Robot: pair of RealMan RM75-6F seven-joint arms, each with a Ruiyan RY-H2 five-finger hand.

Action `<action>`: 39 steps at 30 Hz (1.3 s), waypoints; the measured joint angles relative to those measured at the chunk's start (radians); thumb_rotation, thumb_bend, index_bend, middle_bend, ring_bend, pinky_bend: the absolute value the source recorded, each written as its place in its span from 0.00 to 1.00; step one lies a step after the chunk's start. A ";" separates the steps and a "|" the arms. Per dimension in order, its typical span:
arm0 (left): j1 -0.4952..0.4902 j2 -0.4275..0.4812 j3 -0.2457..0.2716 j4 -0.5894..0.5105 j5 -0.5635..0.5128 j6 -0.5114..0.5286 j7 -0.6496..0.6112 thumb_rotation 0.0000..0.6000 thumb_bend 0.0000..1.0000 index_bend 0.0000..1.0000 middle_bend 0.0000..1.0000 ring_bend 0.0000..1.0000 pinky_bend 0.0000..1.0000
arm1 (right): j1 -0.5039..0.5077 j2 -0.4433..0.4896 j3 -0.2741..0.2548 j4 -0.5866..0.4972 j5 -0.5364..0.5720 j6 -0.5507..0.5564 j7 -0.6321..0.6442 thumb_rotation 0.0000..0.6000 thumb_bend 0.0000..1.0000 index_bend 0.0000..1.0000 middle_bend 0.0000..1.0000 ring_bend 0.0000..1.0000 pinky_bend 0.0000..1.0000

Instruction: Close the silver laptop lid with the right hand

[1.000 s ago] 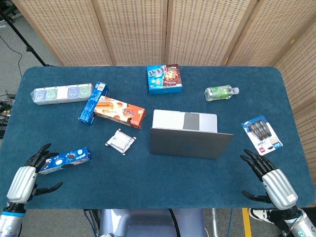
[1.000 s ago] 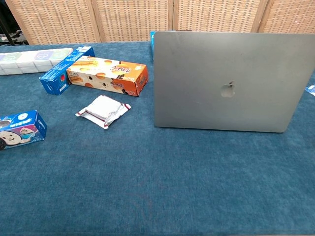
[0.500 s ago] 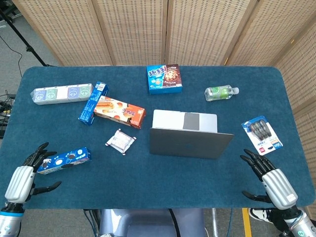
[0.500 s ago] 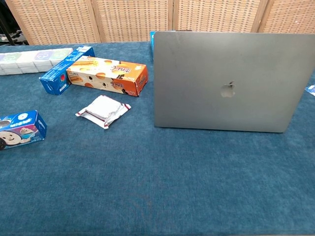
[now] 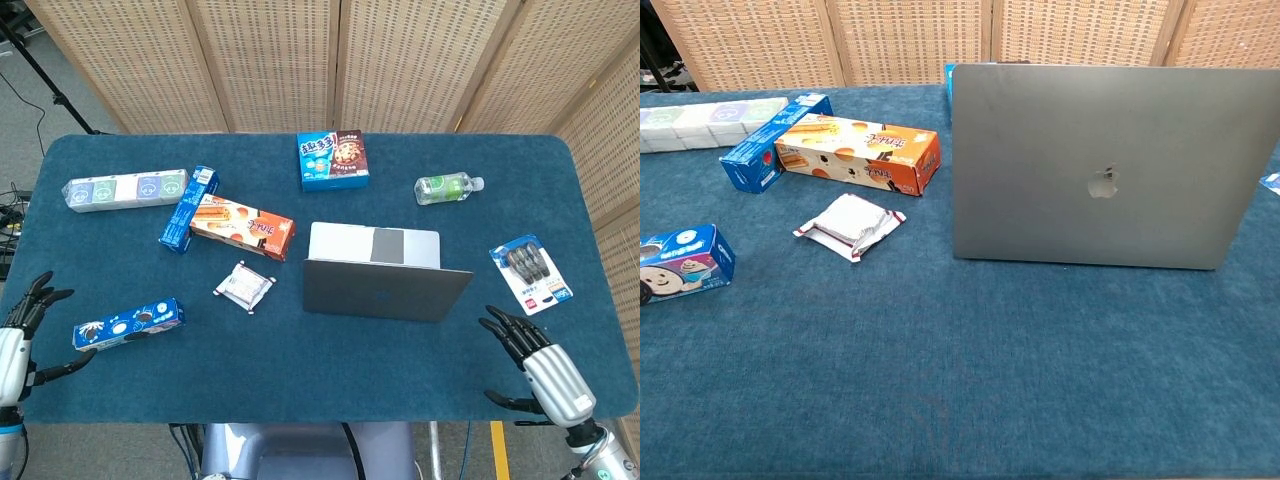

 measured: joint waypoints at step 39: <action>-0.052 -0.018 -0.069 0.051 -0.066 -0.055 -0.062 1.00 0.01 0.25 0.10 0.15 0.19 | 0.121 0.005 0.001 -0.170 -0.062 -0.145 -0.107 1.00 0.02 0.09 0.05 0.12 0.15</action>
